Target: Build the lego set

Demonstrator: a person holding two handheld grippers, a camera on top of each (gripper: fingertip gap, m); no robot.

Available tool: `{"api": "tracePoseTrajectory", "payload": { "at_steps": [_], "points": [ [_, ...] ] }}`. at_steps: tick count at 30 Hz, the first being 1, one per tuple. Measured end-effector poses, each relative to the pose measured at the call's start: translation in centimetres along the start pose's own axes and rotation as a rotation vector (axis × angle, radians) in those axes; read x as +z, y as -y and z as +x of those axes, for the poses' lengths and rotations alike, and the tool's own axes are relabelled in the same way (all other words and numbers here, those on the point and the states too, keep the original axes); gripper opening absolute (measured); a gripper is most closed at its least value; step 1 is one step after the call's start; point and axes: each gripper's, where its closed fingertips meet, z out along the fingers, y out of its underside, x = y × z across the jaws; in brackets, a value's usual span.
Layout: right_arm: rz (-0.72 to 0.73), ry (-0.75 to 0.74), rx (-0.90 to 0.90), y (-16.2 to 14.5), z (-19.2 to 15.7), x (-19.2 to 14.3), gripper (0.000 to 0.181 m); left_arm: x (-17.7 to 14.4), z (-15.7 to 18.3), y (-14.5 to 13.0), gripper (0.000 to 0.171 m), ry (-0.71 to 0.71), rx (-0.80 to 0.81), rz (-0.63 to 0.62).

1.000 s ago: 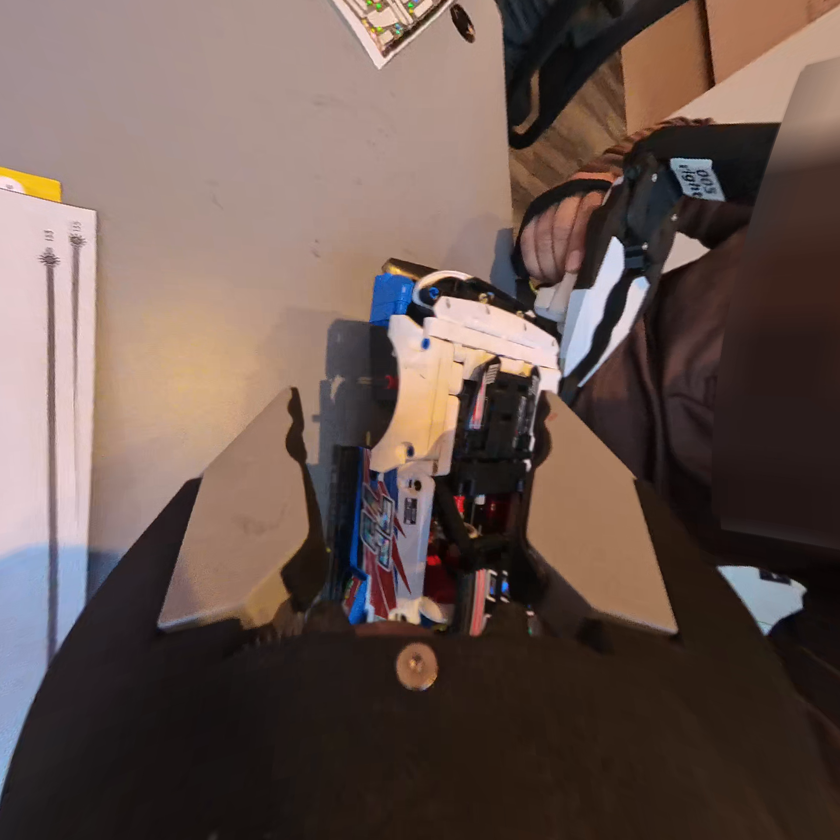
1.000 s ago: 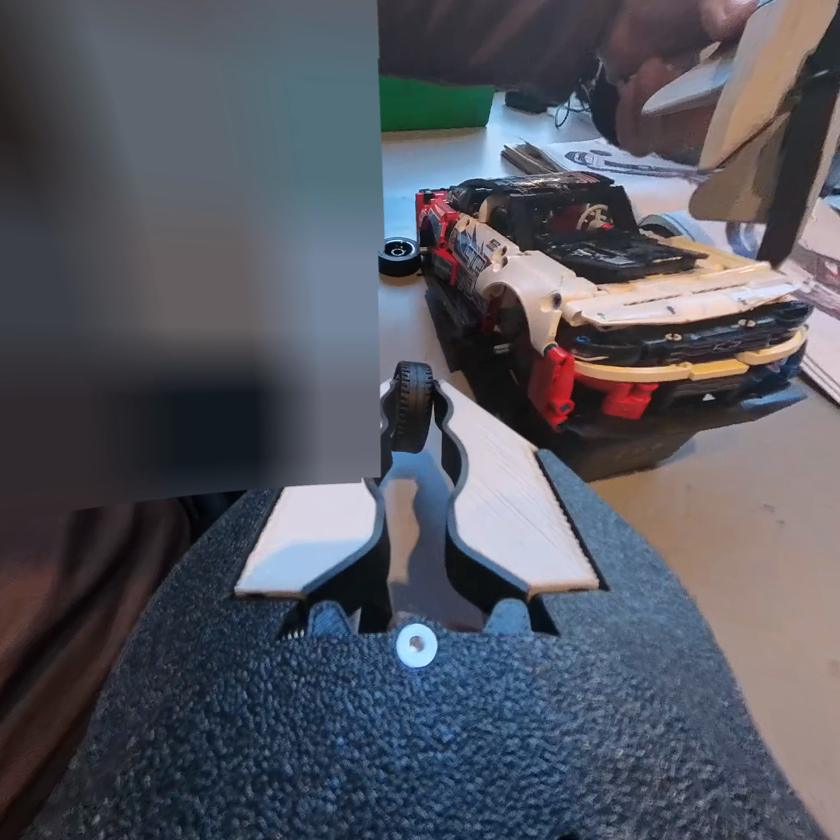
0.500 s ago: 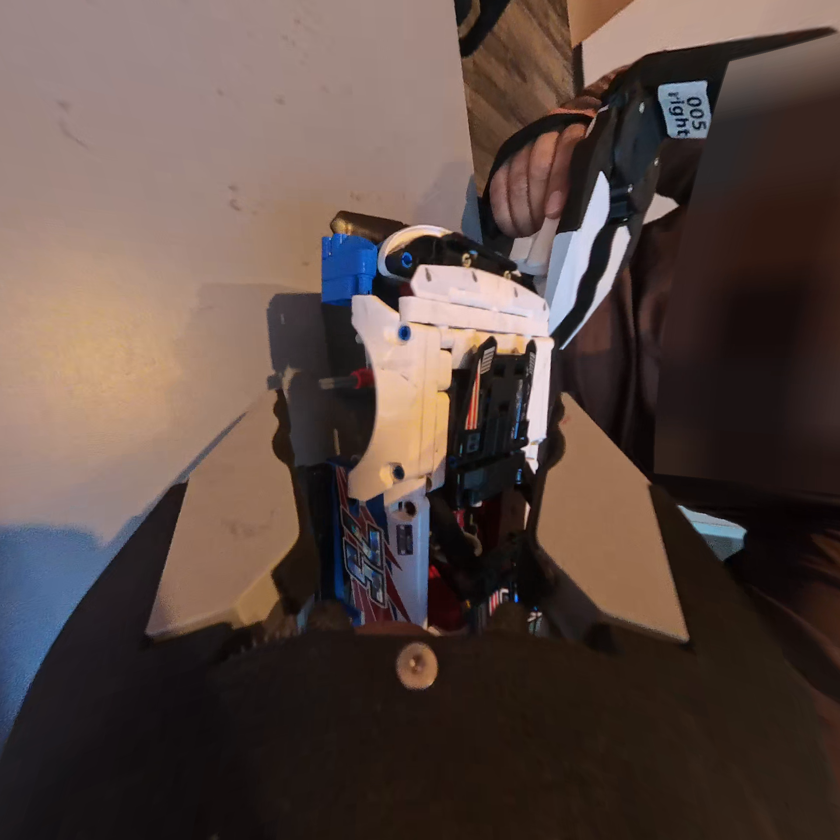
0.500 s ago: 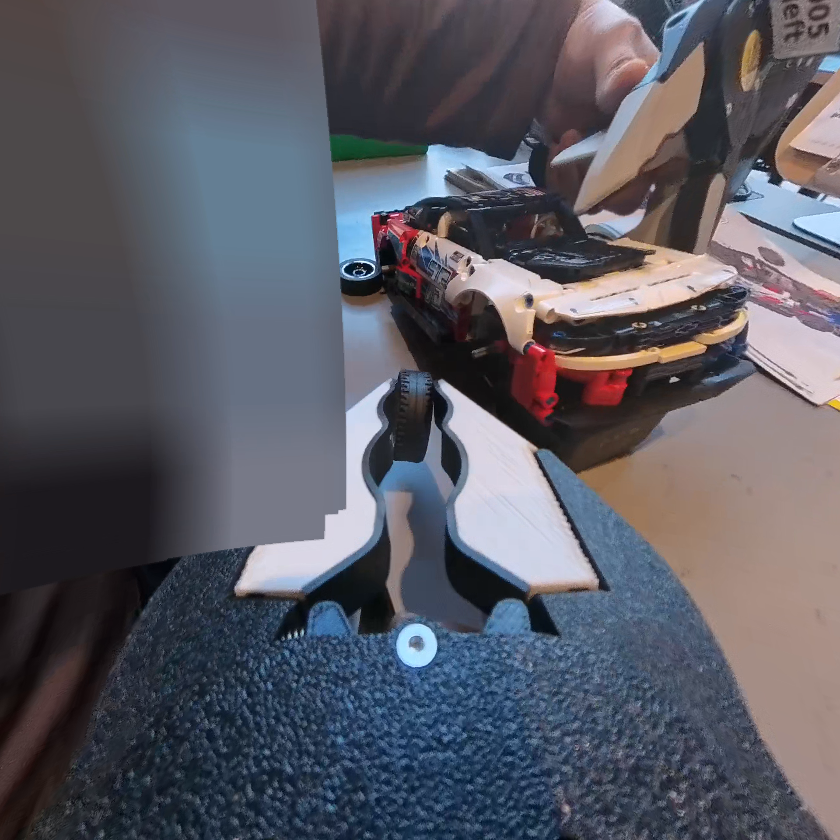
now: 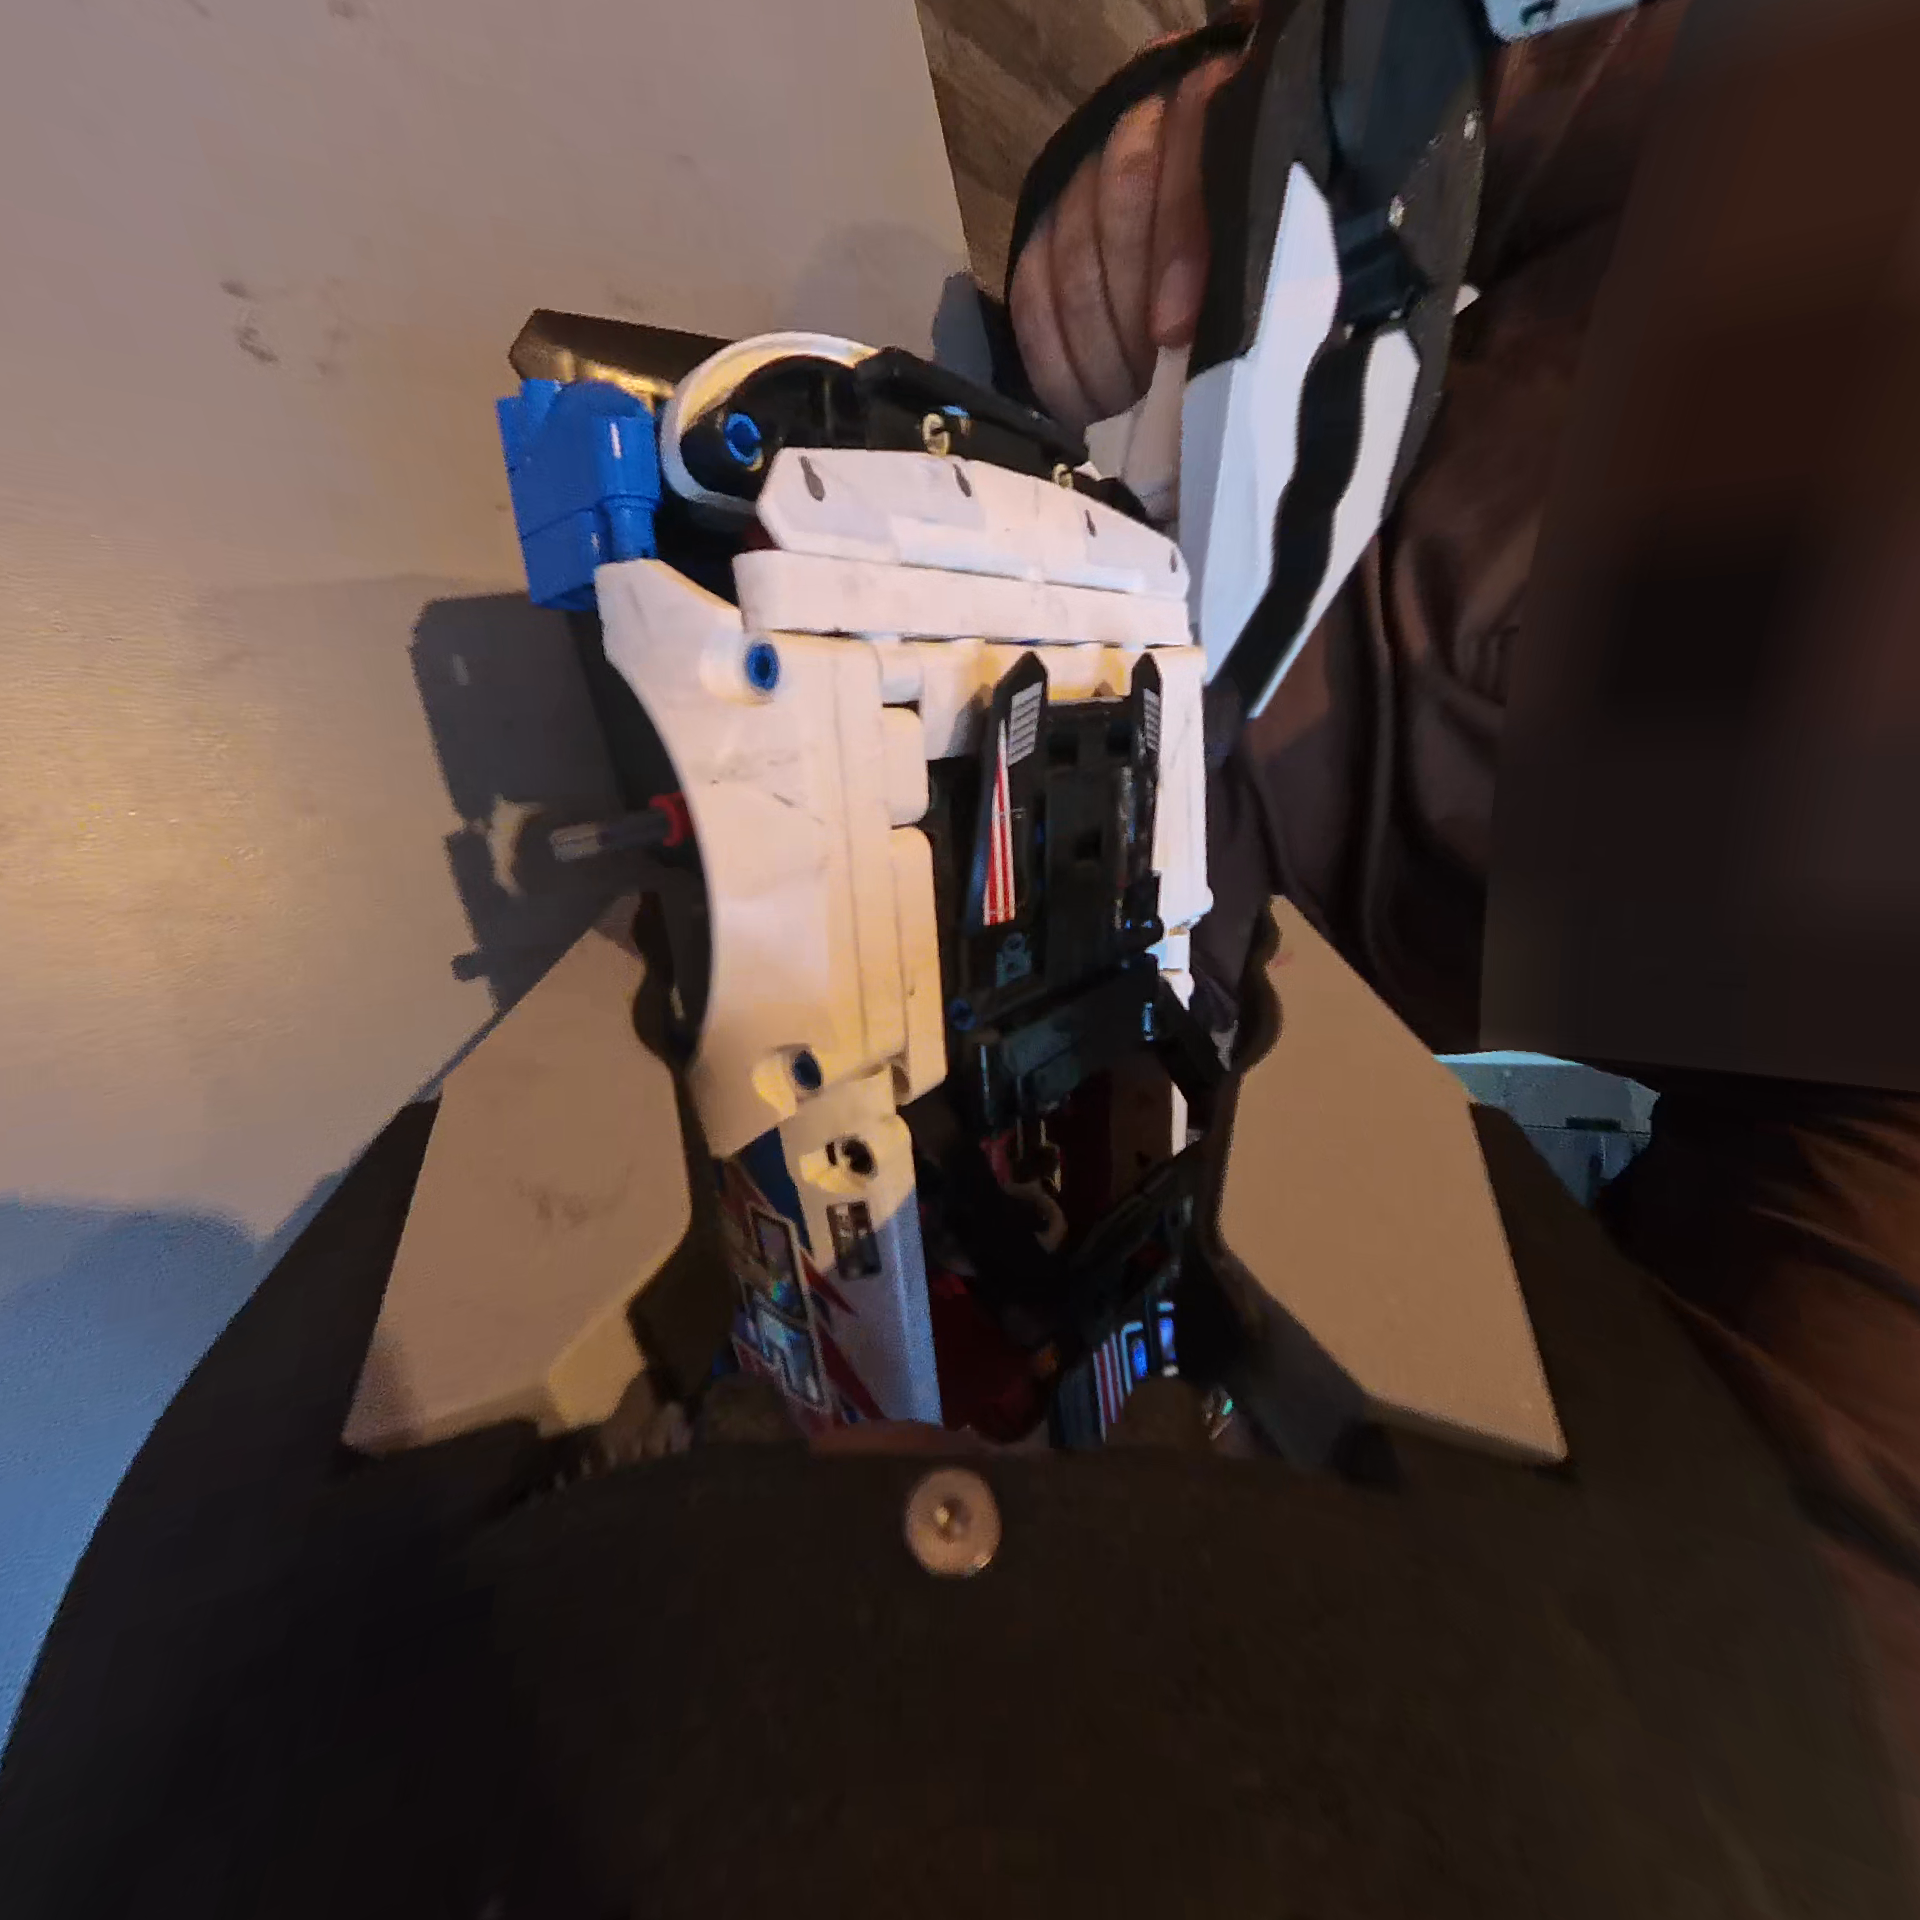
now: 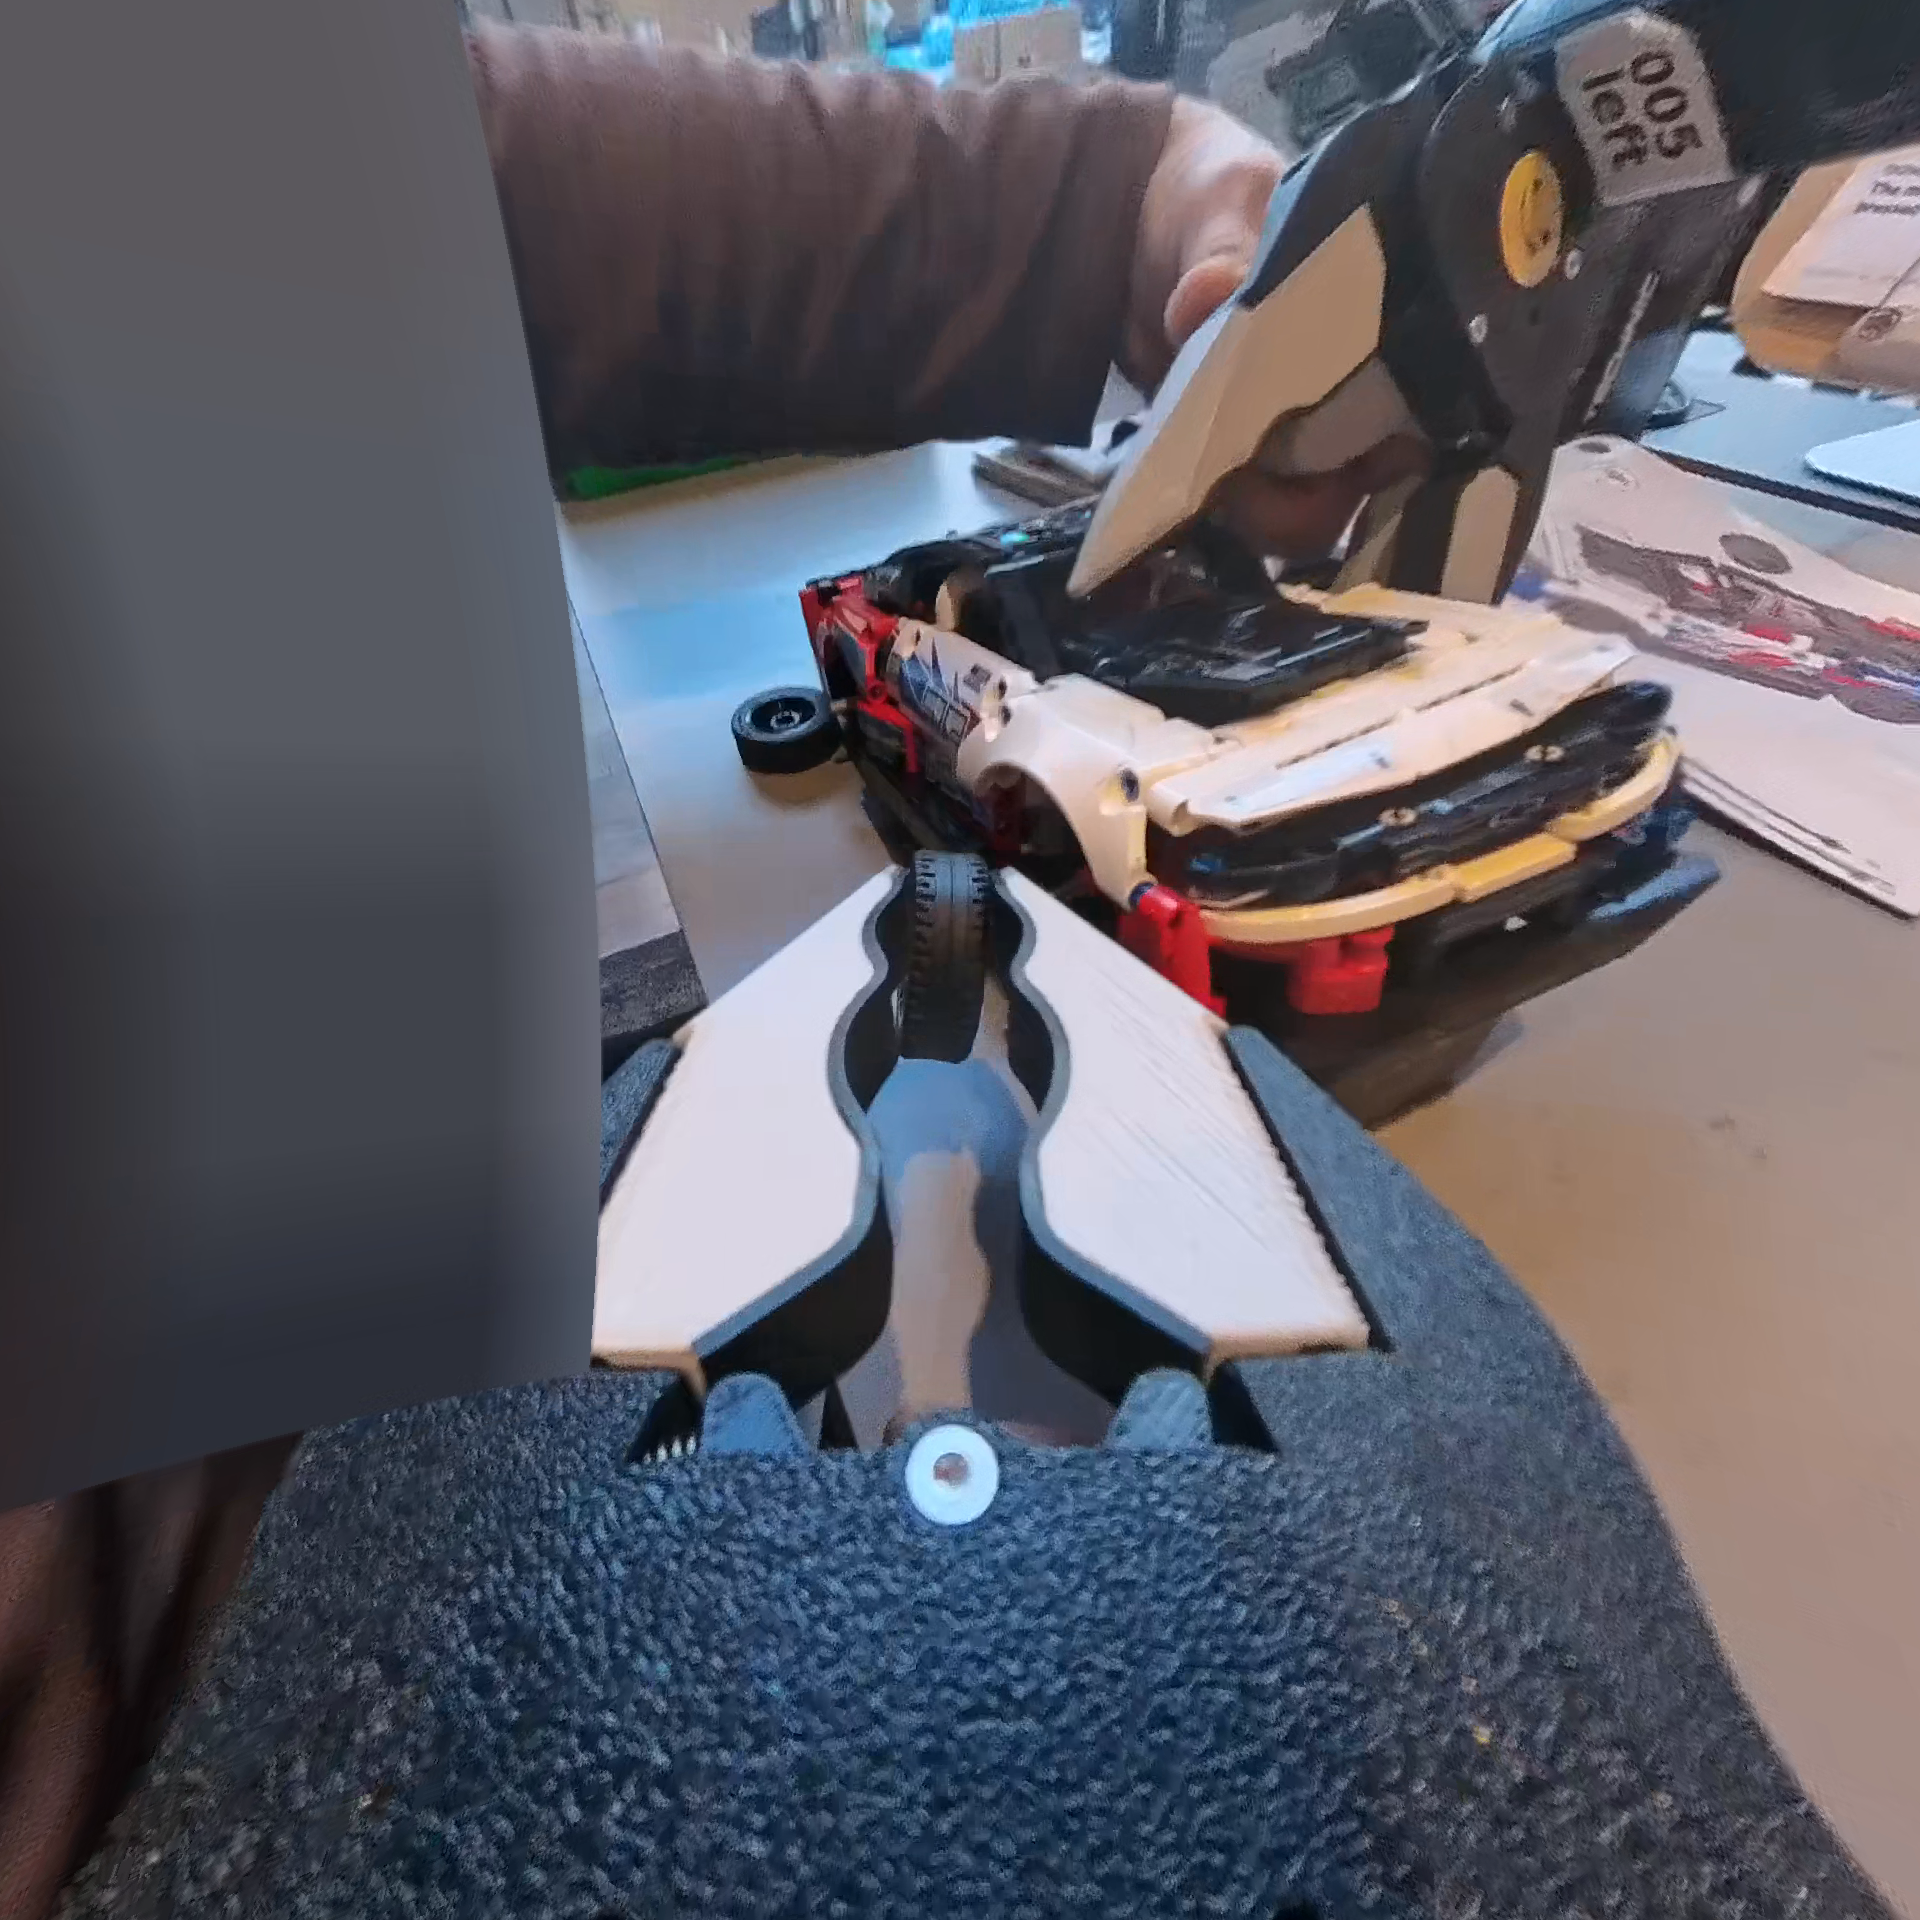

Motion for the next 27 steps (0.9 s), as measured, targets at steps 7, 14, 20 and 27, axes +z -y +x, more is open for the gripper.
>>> {"api": "tracePoseTrajectory", "payload": {
  "at_steps": [7, 14, 20, 27],
  "points": [
    [0.040, 0.086, 0.031, 1.0, -0.5, 0.3, 0.009, -0.8, -0.2, -0.2, 0.109, 0.111, 0.009, -0.002],
    [0.110, 0.183, 0.137, 2.5, -0.3, -1.3, 0.009, -6.4, 2.6, -4.5, 0.078, 0.721, 0.035, 0.114],
    [0.121, 0.260, 0.132, 2.8, -1.1, -1.1, 0.009, 1.6, 9.2, -4.3, 0.057, 0.814, 0.139, 0.269],
    [0.103, 0.324, 0.087, 3.2, -2.7, -0.1, 0.009, 7.1, 8.7, -1.0, 0.032, 0.711, 0.189, 0.377]
  ]
}}
